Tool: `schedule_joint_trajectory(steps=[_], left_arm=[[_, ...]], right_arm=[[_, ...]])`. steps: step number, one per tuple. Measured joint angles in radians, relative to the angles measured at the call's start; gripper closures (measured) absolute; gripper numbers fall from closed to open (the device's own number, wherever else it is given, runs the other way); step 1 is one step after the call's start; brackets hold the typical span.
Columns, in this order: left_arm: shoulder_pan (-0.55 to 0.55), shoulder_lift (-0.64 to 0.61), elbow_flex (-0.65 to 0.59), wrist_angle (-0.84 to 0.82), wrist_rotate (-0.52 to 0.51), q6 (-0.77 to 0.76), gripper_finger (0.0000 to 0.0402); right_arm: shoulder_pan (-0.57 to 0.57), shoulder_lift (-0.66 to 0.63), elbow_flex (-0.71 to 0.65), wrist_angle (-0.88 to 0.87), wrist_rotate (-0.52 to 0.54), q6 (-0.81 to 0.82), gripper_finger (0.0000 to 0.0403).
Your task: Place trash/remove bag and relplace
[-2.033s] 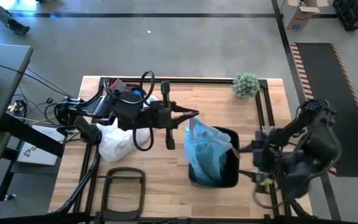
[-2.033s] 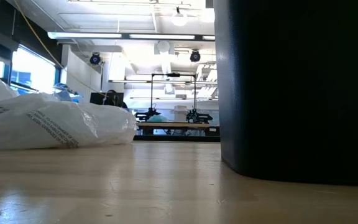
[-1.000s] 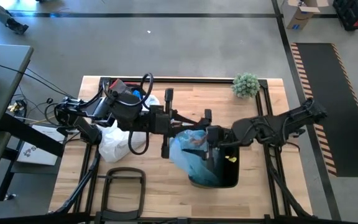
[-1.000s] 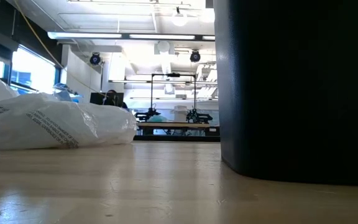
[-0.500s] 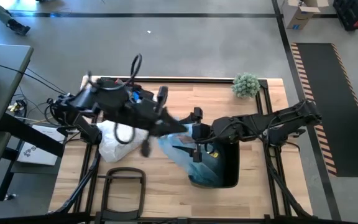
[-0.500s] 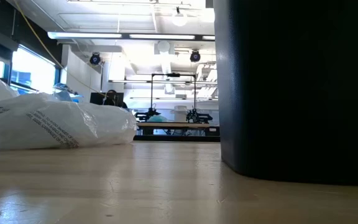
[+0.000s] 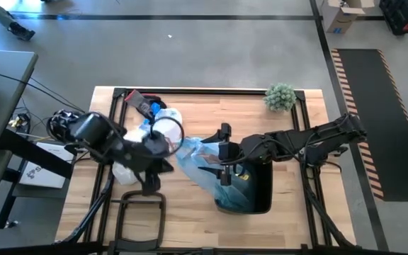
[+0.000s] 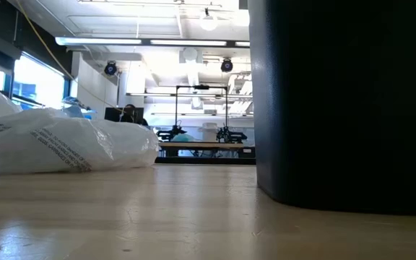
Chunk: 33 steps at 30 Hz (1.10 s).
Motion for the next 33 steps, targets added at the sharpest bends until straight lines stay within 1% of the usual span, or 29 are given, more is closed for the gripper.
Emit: schedule_joint_trajectory(steps=[1,3,7,10,12,15,17,18,20,22,23,26,29,31,33], left_arm=[[0.000,-0.002,-0.028,0.008,-0.007,-0.007,0.0401],[0.010,-0.006,-0.094,-0.076,-0.028,-0.059,0.0401],[0.039,0.006,-0.242,-0.177,-0.055,-0.155,0.0401],[0.056,-0.004,-0.316,-0.148,-0.132,-0.143,0.0401],[0.065,-0.004,-0.344,-0.082,-0.200,-0.086,0.0401],[0.080,0.000,-0.349,0.103,-0.300,0.042,0.0401],[0.089,-0.009,-0.341,0.243,-0.337,0.150,0.0401],[0.097,-0.011,-0.338,0.311,-0.340,0.203,0.0401],[0.110,-0.015,-0.339,0.423,-0.317,0.301,0.0401],[0.124,-0.012,-0.340,0.518,-0.264,0.376,0.0401],[0.128,-0.011,-0.340,0.558,-0.236,0.405,0.0401],[0.135,-0.011,-0.340,0.662,-0.156,0.469,0.0401],[0.134,-0.011,-0.340,0.742,-0.100,0.523,0.0401],[0.134,-0.011,-0.340,0.802,-0.074,0.558,0.0401],[0.134,-0.011,-0.340,0.864,-0.059,0.590,0.0401]], right_arm=[[0.000,0.000,0.000,-0.001,-0.001,0.000,0.0045],[0.000,0.000,0.000,-0.001,-0.004,0.014,0.0045],[0.000,0.000,0.000,-0.018,-0.006,0.034,0.0045],[0.000,0.000,0.000,-0.027,-0.006,0.039,0.0045],[0.000,-0.001,0.000,-0.029,-0.006,0.053,0.0045],[0.000,-0.001,0.000,-0.046,-0.007,0.077,0.0045],[0.000,-0.001,0.000,-0.046,-0.008,0.088,0.0045],[0.000,-0.001,0.000,-0.048,-0.009,0.088,0.0045],[0.000,-0.001,0.000,-0.050,-0.007,0.088,0.0045],[0.000,-0.001,0.000,-0.054,0.005,0.088,0.0045],[0.000,-0.001,0.000,-0.053,0.015,0.089,0.0045],[0.000,-0.001,0.000,-0.052,0.089,0.088,0.0045],[0.000,-0.001,0.000,-0.045,0.089,0.086,0.0051],[0.000,-0.001,0.000,-0.023,0.058,0.082,0.0072],[0.001,-0.001,0.000,-0.005,0.005,0.085,0.0110]])
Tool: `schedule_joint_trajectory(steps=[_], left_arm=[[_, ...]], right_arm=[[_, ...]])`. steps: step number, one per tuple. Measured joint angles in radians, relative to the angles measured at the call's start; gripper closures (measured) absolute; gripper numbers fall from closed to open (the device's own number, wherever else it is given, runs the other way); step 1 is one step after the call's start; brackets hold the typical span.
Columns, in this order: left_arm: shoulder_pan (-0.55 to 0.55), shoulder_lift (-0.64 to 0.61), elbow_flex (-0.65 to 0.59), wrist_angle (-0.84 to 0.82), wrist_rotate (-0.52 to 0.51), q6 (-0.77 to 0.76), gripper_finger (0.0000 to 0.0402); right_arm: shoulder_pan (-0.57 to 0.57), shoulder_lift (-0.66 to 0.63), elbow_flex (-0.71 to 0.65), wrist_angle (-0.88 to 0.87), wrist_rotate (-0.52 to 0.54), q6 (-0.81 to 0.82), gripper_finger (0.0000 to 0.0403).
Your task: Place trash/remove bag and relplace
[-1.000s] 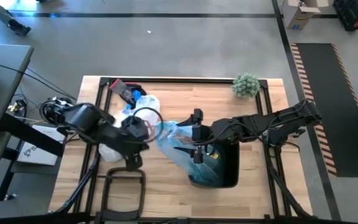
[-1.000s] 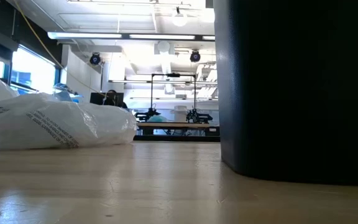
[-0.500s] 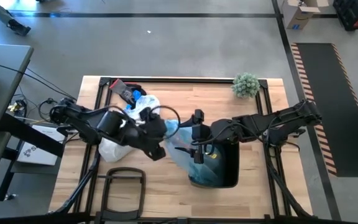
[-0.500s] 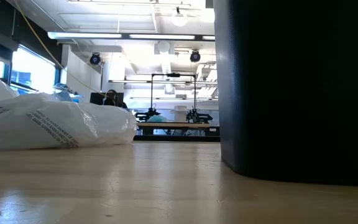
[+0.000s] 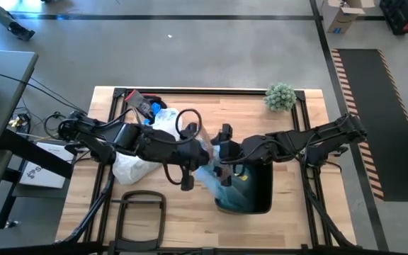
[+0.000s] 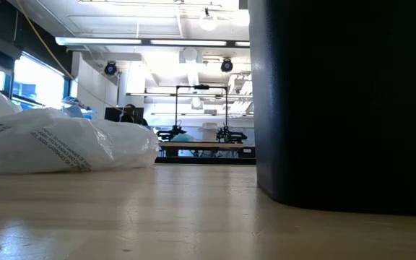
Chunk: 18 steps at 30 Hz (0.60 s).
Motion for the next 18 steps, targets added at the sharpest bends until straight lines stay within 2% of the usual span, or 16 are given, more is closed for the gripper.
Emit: schedule_joint_trajectory(steps=[3,6,7,13,18], left_arm=[[-0.003,-0.006,-0.002,0.075,0.004,0.055,0.0401],[-0.014,-0.034,-0.002,0.140,0.005,0.116,0.0401],[-0.020,-0.050,0.000,0.155,0.005,0.128,0.0401],[-0.068,-0.138,0.038,0.170,0.004,0.117,0.0401],[-0.137,-0.179,0.038,0.080,-0.059,0.099,0.0401]], right_arm=[[-0.001,-0.001,0.003,0.030,-0.066,0.002,0.0209],[0.000,-0.004,0.034,0.040,-0.160,0.002,0.0345],[0.001,-0.005,0.050,0.041,-0.171,-0.007,0.0373],[0.009,-0.012,0.218,0.015,-0.144,-0.091,0.0401],[0.008,-0.012,0.426,-0.075,-0.041,-0.197,0.0402]])
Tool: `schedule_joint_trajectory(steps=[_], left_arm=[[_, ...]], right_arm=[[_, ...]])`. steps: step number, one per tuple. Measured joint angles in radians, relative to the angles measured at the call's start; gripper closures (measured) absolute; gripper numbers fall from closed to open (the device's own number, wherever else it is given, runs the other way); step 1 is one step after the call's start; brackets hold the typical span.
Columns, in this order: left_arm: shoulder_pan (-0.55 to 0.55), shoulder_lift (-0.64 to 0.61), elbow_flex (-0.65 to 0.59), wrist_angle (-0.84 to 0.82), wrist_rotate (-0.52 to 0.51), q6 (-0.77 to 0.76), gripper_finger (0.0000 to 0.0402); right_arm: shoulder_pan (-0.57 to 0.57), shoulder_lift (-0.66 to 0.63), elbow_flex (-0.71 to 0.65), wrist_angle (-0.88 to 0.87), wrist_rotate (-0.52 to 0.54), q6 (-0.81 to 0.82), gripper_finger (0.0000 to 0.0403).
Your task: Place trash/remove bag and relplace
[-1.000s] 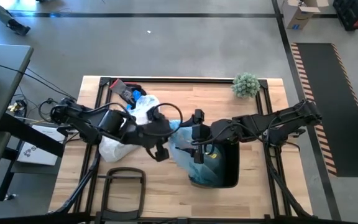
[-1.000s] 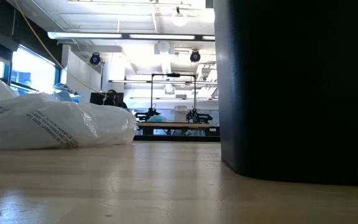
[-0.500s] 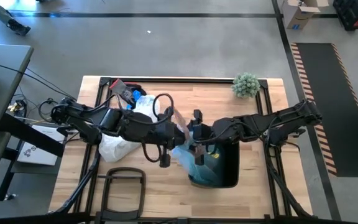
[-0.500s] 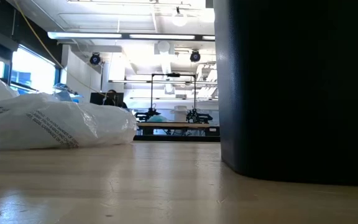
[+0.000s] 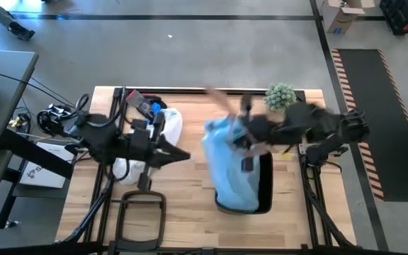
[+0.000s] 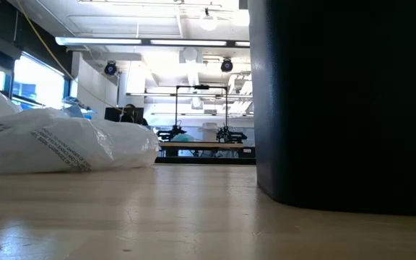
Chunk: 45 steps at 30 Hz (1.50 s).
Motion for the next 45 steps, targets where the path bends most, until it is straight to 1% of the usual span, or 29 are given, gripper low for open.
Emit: schedule_joint_trajectory(steps=[3,6,10,14,18,21,23,26,28,30,32,34,38,40,43,45], left_arm=[[-0.042,0.005,-0.007,-0.073,-0.079,-0.001,0.0402],[-0.058,0.027,-0.044,-0.105,-0.140,0.006,0.0402],[-0.061,0.068,-0.107,-0.095,-0.157,0.031,0.0402],[-0.048,0.124,-0.129,-0.073,-0.184,0.067,0.0402],[-0.047,0.157,-0.130,-0.060,-0.227,0.102,0.0402],[-0.052,0.158,-0.129,-0.059,-0.247,0.092,0.0402],[-0.065,0.157,-0.129,-0.069,-0.270,0.074,0.0402],[-0.093,0.147,-0.129,-0.120,-0.353,0.008,0.0402],[-0.111,0.128,-0.129,-0.191,-0.401,-0.075,0.0402],[-0.128,0.114,-0.128,-0.290,-0.434,-0.172,0.0402],[-0.147,0.112,-0.127,-0.394,-0.459,-0.272,0.0402],[-0.165,0.113,-0.129,-0.488,-0.489,-0.364,0.0402],[-0.208,0.119,-0.129,-0.627,-0.568,-0.542,0.0402],[-0.229,0.123,-0.129,-0.680,-0.609,-0.627,0.0402],[-0.255,0.121,-0.129,-0.749,-0.667,-0.747,0.0402],[-0.272,0.121,-0.129,-0.796,-0.695,-0.811,0.0402]], right_arm=[[0.000,0.000,0.119,-0.002,0.056,-0.079,0.0403],[-0.003,-0.002,0.227,0.001,0.072,-0.129,0.0403],[-0.005,-0.003,0.329,0.029,0.072,-0.186,0.0403],[-0.020,-0.001,0.349,0.185,0.070,-0.298,0.0403],[-0.089,0.029,0.349,0.334,0.070,-0.414,0.0403],[-0.171,0.067,0.348,0.371,0.064,-0.417,0.0403],[-0.228,0.094,0.348,0.354,0.055,-0.359,0.0403],[-0.323,0.131,0.348,0.254,0.016,-0.188,0.0403],[-0.396,0.157,0.348,0.134,-0.048,-0.073,0.0403],[-0.464,0.184,0.348,0.024,-0.113,-0.009,0.0403],[-0.520,0.209,0.347,-0.055,-0.141,0.029,0.0403],[-0.569,0.221,0.347,-0.136,-0.145,0.038,0.0403],[-0.649,0.226,0.348,-0.340,-0.138,0.058,0.0403],[-0.682,0.228,0.348,-0.460,-0.138,0.092,0.0403],[-0.728,0.220,0.348,-0.686,-0.154,0.169,0.0403],[-0.753,0.219,0.348,-0.846,-0.152,0.177,0.0403]])
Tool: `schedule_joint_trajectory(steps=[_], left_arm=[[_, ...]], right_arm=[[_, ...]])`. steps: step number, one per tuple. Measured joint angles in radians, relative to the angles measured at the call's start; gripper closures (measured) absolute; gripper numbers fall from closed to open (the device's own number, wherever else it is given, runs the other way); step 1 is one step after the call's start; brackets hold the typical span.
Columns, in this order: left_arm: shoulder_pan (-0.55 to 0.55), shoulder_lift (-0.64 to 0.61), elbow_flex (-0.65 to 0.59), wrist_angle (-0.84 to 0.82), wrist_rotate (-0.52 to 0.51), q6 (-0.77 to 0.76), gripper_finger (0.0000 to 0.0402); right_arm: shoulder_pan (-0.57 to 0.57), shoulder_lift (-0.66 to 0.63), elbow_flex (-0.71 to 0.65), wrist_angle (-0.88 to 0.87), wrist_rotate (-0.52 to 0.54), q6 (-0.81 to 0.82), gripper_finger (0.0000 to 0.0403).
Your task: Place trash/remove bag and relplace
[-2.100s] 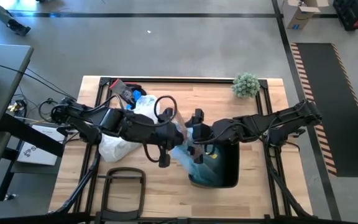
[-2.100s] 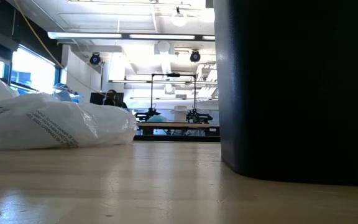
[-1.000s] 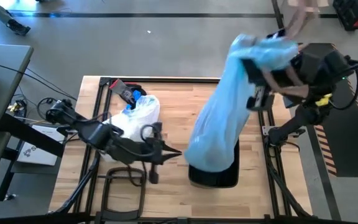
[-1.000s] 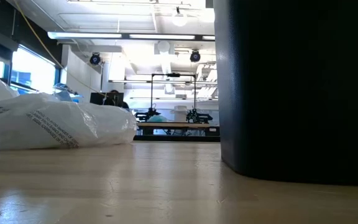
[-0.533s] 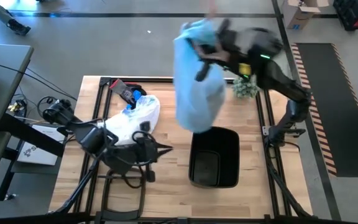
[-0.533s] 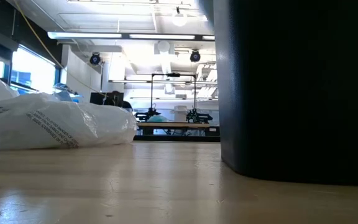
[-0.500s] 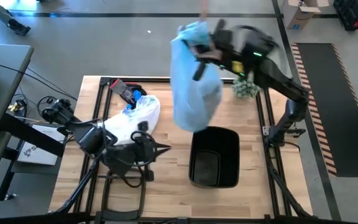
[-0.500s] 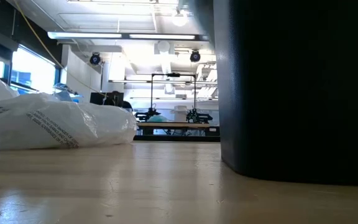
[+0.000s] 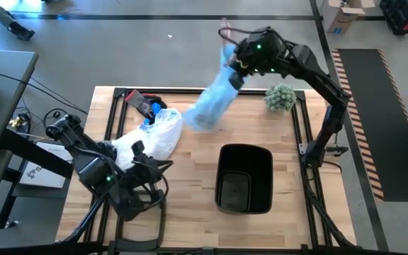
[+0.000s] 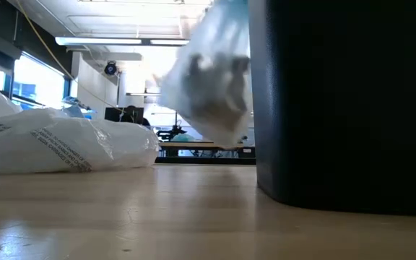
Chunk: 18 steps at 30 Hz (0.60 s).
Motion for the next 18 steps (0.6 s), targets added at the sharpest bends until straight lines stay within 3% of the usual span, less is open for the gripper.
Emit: schedule_joint_trajectory(steps=[4,8,12,18], left_arm=[[-0.015,0.001,0.000,-0.058,-0.010,-0.085,0.0402],[-0.015,0.001,0.000,-0.075,-0.011,-0.116,0.0402],[-0.002,0.001,0.000,-0.089,-0.009,-0.150,0.0398],[0.032,0.001,0.000,-0.095,0.000,-0.151,0.0374]], right_arm=[[-0.024,0.005,0.000,-0.272,0.013,0.023,0.0403],[-0.024,0.004,0.000,-0.373,0.029,0.057,0.0395],[-0.023,0.004,0.000,-0.366,0.049,0.045,0.0357],[-0.023,-0.014,0.000,-0.221,0.143,-0.033,0.0281]])
